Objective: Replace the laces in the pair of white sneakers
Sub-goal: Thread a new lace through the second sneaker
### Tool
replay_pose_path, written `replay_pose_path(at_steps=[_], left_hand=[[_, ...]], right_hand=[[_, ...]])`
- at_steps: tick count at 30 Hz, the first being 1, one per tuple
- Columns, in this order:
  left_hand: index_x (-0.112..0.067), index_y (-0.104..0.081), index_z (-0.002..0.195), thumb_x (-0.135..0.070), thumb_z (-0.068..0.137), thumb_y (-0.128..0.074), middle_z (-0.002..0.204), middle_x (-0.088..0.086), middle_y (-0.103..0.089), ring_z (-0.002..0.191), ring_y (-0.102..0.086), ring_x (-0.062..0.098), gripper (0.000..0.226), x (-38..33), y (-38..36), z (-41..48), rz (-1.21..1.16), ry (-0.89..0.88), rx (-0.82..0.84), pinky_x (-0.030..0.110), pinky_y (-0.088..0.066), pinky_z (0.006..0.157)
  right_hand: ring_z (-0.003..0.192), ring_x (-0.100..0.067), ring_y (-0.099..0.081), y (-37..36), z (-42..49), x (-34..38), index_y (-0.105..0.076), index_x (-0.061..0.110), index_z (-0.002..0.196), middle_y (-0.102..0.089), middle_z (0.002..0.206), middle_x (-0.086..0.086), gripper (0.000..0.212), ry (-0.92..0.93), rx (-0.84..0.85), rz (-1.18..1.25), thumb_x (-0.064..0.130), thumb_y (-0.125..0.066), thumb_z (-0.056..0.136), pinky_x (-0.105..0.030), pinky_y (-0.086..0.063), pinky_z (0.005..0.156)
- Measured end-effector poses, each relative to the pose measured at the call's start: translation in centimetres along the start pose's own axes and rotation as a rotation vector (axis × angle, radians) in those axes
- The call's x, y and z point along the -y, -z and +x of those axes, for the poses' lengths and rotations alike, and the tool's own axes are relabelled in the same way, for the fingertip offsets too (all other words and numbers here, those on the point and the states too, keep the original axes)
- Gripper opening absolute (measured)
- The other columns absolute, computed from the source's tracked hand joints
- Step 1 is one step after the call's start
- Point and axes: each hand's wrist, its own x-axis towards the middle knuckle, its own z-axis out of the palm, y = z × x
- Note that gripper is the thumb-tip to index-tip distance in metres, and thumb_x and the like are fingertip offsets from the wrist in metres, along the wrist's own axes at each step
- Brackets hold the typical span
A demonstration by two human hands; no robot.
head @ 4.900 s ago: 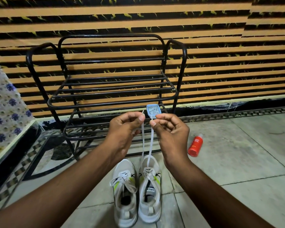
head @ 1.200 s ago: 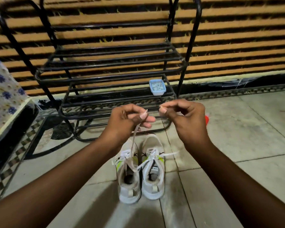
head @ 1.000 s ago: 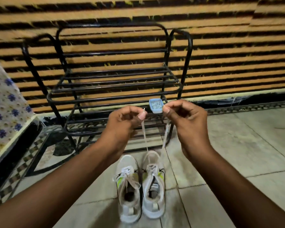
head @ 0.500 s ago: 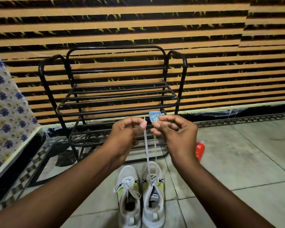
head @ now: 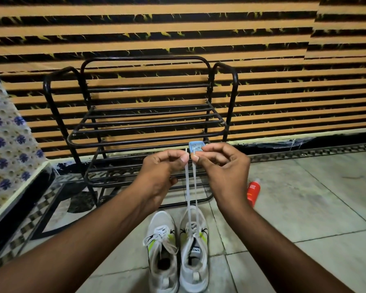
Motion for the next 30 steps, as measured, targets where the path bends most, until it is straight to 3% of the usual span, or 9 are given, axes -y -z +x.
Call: replay_pose_path(at_steps=[12, 19, 24, 30], left_hand=[[-0.019, -0.08, 0.083, -0.014, 0.084, -0.077, 0.086, -0.002, -0.077, 0.079, -0.065, 0.008, 0.006, 0.13, 0.31, -0.04, -0.015, 0.008, 0.009, 0.033, -0.042, 0.072], [-0.018, -0.08, 0.086, -0.016, 0.082, -0.079, 0.089, 0.0, -0.078, 0.087, -0.065, 0.012, 0.005, 0.2, 0.51, -0.17, -0.017, 0.012, -0.008, 0.036, -0.043, 0.075], [-0.016, -0.08, 0.091, -0.015, 0.084, -0.078, 0.088, -0.001, -0.078, 0.081, -0.067, 0.008, 0.007, 0.16, 0.54, -0.25, -0.006, 0.017, -0.007, 0.033, -0.044, 0.073], [-0.013, -0.079, 0.094, -0.011, 0.088, -0.076, 0.093, 0.003, -0.079, 0.091, -0.068, 0.015, 0.008, 0.11, 0.44, -0.38, 0.003, 0.014, -0.02, 0.039, -0.042, 0.08]], right_hand=[[0.08, -0.011, -0.076, -0.08, -0.18, 0.16, -0.069, 0.014, 0.092, -0.078, 0.08, 0.004, 0.024, -0.012, 0.0, -0.021, 0.005, -0.084, 0.076, -0.044, -0.062, 0.079], [0.08, -0.009, -0.076, -0.14, -0.27, 0.17, -0.069, 0.015, 0.093, -0.077, 0.08, 0.006, 0.024, -0.015, -0.001, -0.03, 0.006, -0.084, 0.076, -0.042, -0.063, 0.079], [0.081, -0.01, -0.076, -0.19, -0.32, 0.19, -0.069, 0.014, 0.093, -0.077, 0.08, 0.005, 0.024, -0.016, 0.001, -0.03, 0.005, -0.084, 0.076, -0.042, -0.063, 0.079], [0.081, -0.011, -0.076, -0.16, -0.31, 0.02, -0.07, 0.014, 0.094, -0.078, 0.082, 0.004, 0.024, -0.011, 0.007, -0.02, 0.005, -0.084, 0.077, -0.042, -0.063, 0.076]])
